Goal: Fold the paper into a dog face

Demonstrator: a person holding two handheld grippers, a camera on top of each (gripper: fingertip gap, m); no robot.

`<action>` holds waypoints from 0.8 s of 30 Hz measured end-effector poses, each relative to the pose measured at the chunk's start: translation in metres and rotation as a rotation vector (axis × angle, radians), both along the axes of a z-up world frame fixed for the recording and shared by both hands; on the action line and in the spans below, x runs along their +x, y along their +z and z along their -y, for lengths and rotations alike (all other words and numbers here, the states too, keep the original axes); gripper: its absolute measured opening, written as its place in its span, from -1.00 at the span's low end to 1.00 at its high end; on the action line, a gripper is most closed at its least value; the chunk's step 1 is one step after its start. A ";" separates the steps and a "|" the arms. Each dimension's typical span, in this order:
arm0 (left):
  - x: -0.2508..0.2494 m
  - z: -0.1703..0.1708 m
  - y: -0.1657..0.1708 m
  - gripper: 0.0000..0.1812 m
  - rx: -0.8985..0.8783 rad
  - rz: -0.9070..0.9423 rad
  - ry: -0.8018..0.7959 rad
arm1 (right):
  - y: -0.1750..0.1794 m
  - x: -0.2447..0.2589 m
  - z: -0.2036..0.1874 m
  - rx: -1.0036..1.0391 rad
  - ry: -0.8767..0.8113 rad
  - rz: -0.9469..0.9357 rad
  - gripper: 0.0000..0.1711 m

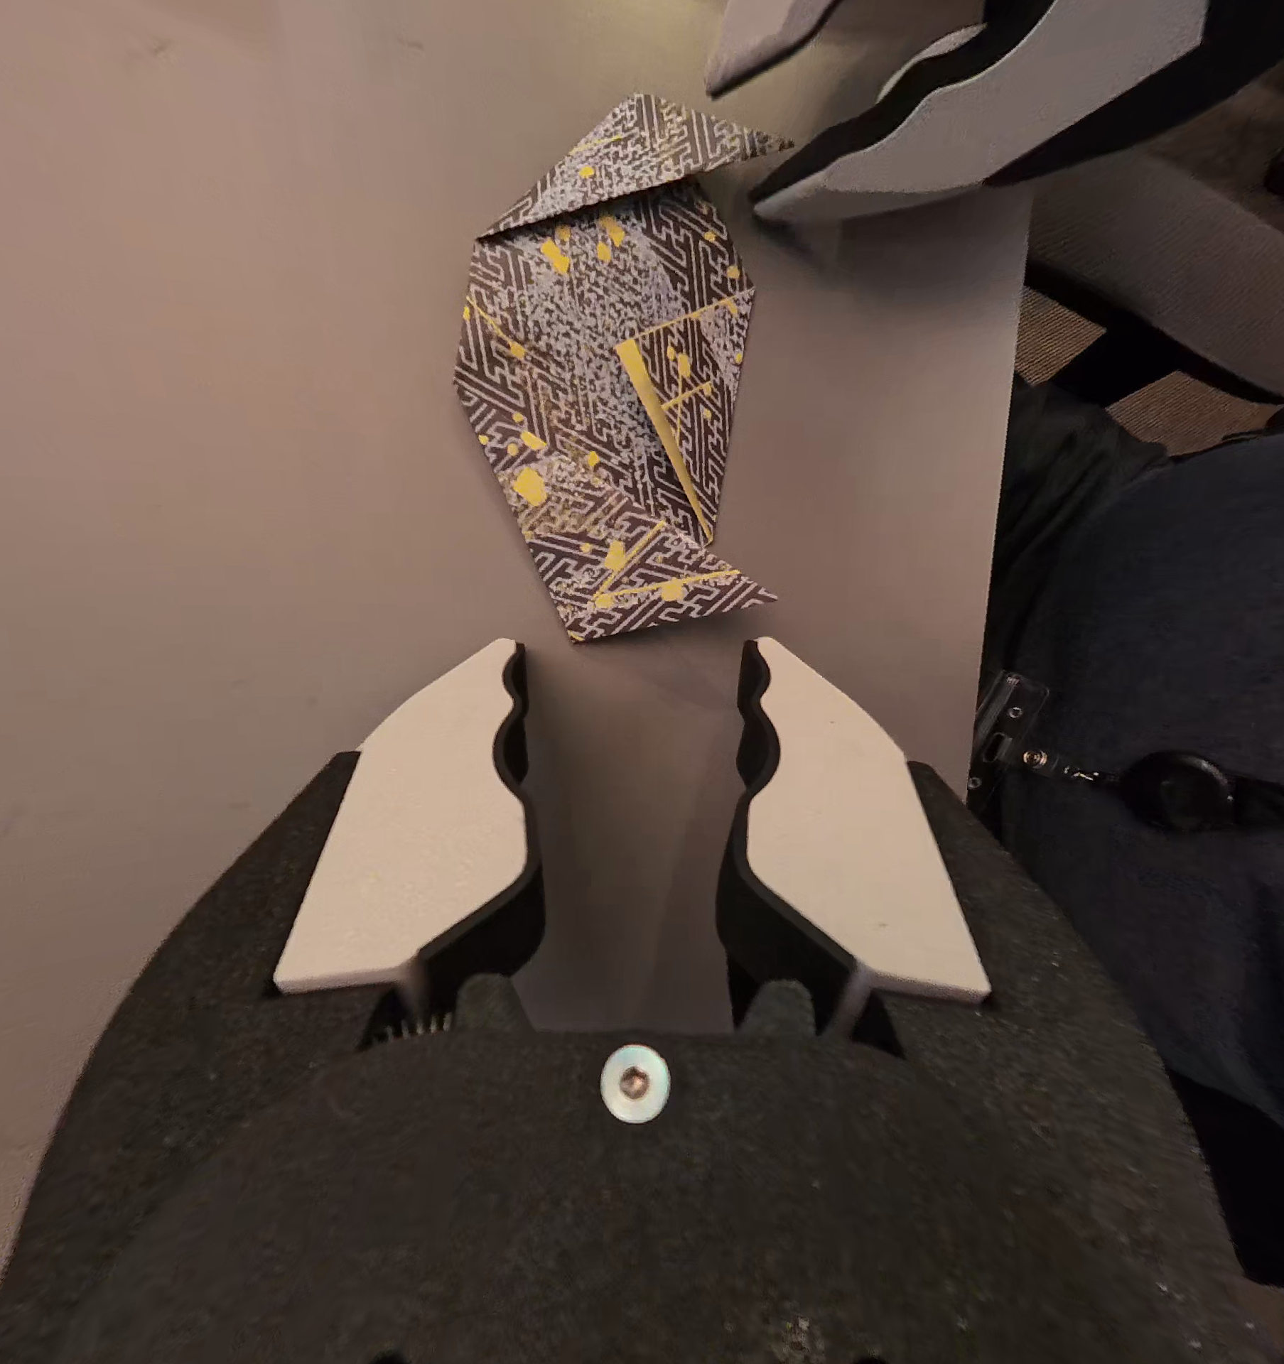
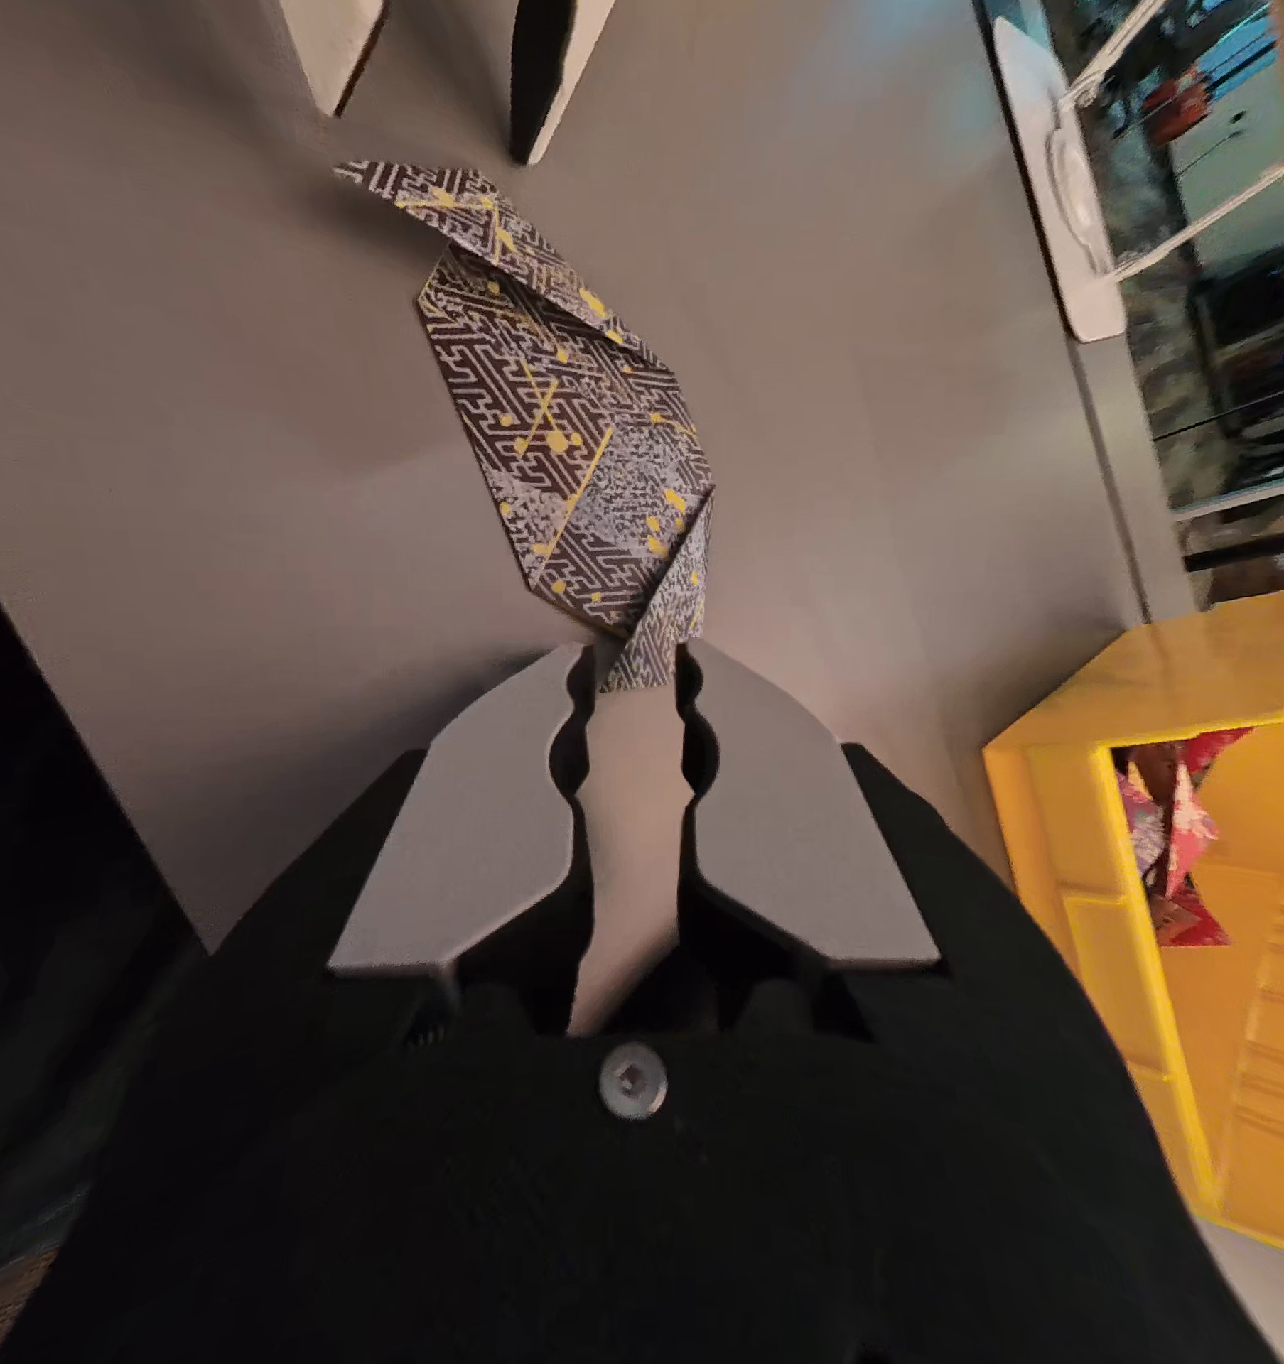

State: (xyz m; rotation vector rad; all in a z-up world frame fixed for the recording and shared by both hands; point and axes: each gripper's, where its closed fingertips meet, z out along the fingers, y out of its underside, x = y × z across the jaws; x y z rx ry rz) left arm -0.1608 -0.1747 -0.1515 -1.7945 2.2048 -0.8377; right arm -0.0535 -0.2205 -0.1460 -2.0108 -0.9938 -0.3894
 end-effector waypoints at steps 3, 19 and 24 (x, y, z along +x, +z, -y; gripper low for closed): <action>0.000 -0.001 0.001 -0.42 -0.035 0.012 0.005 | -0.001 0.005 -0.003 0.044 -0.002 0.092 -0.94; 0.025 -0.002 0.051 -0.42 -0.509 0.225 0.014 | 0.096 0.005 -0.010 0.471 0.167 0.418 -0.99; 0.042 0.011 0.031 -0.42 -0.482 0.176 -0.030 | 0.103 0.005 -0.012 0.479 0.172 0.432 -0.99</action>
